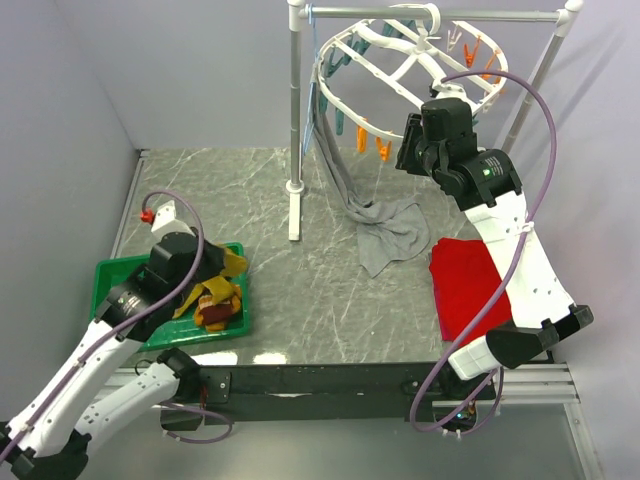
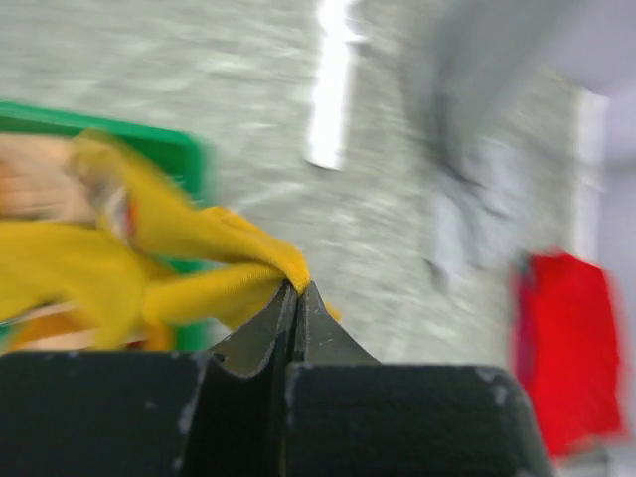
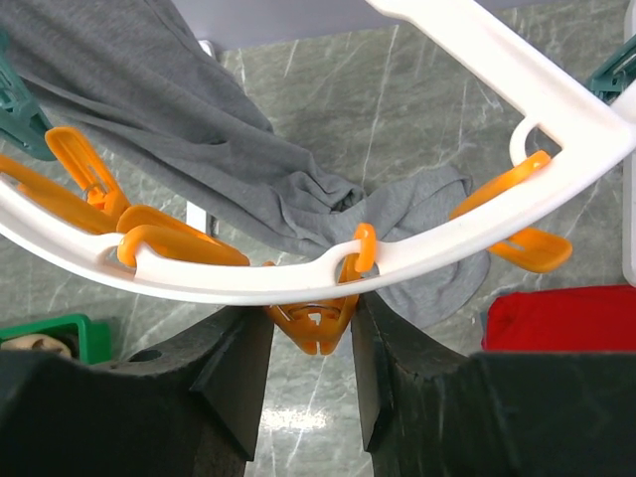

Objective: Remove the socks clipped to the hanger

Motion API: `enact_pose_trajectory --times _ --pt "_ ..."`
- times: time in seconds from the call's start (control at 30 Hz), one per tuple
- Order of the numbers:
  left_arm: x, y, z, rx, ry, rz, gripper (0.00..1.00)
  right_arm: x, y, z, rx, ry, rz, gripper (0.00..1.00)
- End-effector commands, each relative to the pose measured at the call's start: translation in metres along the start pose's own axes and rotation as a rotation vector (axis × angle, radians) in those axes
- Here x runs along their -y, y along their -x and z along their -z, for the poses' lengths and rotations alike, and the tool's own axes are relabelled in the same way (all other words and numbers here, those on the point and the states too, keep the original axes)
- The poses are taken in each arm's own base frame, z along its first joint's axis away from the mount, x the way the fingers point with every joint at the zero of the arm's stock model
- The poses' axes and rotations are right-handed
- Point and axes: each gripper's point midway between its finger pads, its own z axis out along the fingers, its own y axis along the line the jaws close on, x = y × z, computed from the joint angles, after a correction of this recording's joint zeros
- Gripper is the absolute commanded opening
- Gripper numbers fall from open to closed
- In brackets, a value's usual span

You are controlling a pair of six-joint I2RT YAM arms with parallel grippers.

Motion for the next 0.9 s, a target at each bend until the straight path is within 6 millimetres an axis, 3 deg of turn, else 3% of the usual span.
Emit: enact_pose_trajectory --times 0.0,0.07,0.17,0.33,0.43,0.47,0.53,0.57,0.6,0.67,0.7,0.87 --pt "-0.067 0.005 0.004 -0.003 0.323 -0.045 0.01 0.000 0.012 0.013 0.042 0.032 -0.008 0.43" --pt "-0.084 0.005 0.004 0.005 0.413 -0.021 0.01 -0.001 0.009 0.012 0.031 0.034 -0.006 0.45" --pt "-0.092 0.009 -0.002 0.011 0.445 -0.003 0.01 -0.002 0.007 0.012 0.024 0.041 -0.004 0.48" --pt "-0.120 0.028 -0.004 0.027 0.530 0.069 0.05 -0.001 0.004 0.018 0.017 0.050 -0.002 0.54" --pt "-0.132 0.030 -0.004 0.013 0.544 0.122 0.34 -0.001 0.000 0.021 0.010 0.063 -0.003 0.59" --pt "-0.132 0.026 -0.005 -0.003 0.536 0.138 0.52 -0.002 -0.003 0.020 0.002 0.066 -0.005 0.62" --pt "-0.134 0.026 -0.003 0.010 0.532 0.168 0.69 -0.002 -0.008 0.022 -0.008 0.081 -0.011 0.70" --pt "-0.133 0.027 -0.001 0.018 0.526 0.176 0.82 -0.003 -0.010 0.022 -0.013 0.089 -0.013 0.72" --pt "-0.132 0.028 0.000 0.026 0.522 0.192 0.86 -0.003 -0.010 0.025 -0.010 0.093 -0.017 0.81" --pt "-0.128 0.033 0.005 0.049 0.512 0.212 0.97 -0.002 -0.013 0.027 -0.017 0.096 -0.016 0.83" --pt "-0.126 0.035 0.006 0.057 0.504 0.223 0.99 -0.001 -0.012 0.031 -0.011 0.096 -0.017 0.99" --pt "-0.109 0.056 0.011 0.102 0.449 0.222 0.97 0.006 -0.015 0.042 -0.016 0.088 -0.011 1.00"
